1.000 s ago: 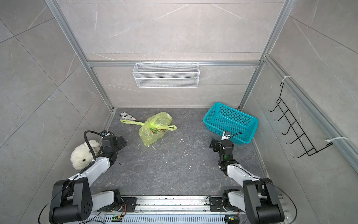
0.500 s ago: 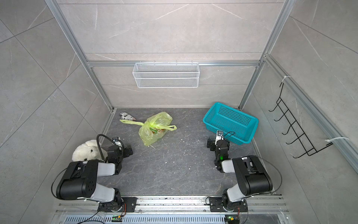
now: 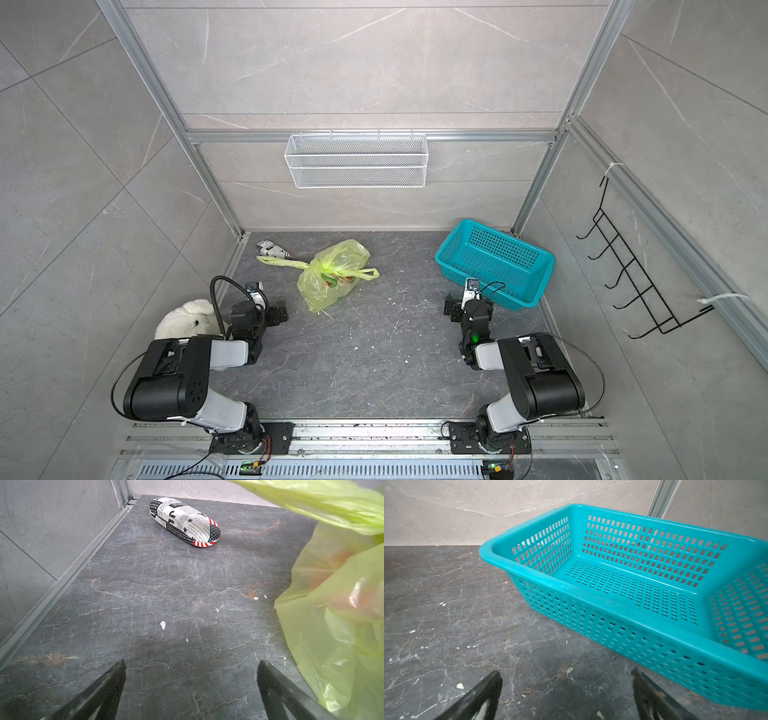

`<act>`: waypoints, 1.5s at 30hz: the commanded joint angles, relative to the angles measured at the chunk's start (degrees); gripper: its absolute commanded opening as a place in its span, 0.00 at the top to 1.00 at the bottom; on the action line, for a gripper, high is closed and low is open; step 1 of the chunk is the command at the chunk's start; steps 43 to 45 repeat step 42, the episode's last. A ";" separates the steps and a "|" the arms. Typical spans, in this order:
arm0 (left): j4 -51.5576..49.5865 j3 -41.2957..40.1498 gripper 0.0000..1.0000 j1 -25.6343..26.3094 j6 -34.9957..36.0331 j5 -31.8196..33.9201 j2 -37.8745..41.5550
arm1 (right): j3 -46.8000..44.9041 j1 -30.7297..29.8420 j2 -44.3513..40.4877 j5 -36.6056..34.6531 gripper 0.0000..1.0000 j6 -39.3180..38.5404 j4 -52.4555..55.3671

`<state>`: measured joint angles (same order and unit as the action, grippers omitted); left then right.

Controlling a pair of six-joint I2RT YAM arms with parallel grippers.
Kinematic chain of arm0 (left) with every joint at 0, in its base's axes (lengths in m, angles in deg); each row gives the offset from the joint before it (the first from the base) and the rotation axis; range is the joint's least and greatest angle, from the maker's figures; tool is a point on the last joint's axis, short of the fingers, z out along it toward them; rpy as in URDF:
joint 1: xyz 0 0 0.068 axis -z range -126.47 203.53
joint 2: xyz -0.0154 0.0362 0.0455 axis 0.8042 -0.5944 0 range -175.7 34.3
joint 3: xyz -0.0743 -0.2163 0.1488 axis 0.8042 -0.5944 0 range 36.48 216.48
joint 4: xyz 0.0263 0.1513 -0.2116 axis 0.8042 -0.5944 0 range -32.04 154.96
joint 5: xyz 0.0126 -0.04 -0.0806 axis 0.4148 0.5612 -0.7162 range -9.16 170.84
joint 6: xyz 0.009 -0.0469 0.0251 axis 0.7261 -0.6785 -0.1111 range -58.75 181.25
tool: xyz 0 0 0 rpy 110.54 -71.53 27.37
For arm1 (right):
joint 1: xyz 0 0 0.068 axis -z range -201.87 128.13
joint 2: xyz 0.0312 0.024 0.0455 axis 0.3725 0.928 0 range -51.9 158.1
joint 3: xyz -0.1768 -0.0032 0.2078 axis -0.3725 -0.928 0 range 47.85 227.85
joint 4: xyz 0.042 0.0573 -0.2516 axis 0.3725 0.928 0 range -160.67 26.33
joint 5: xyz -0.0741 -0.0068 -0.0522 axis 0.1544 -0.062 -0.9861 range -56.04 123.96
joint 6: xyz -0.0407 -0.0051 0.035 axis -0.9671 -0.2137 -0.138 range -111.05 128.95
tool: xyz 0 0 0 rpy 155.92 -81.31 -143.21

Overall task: Place the peach into a plastic bag & tie a knot
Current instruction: Reset both arms

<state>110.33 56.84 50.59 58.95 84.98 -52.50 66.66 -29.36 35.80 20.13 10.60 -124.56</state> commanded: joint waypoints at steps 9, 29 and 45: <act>2.40 0.69 0.00 -0.36 1.45 -0.89 0.86 | 0.17 -0.34 0.25 -0.85 0.00 -0.79 -1.77; 2.52 0.64 0.00 -0.30 1.60 -0.90 0.85 | 0.10 -0.34 0.26 -0.85 0.00 -0.82 -1.92; 2.50 0.65 0.00 -0.31 1.60 -0.89 0.85 | -0.13 0.46 0.02 -1.03 0.01 0.30 -1.91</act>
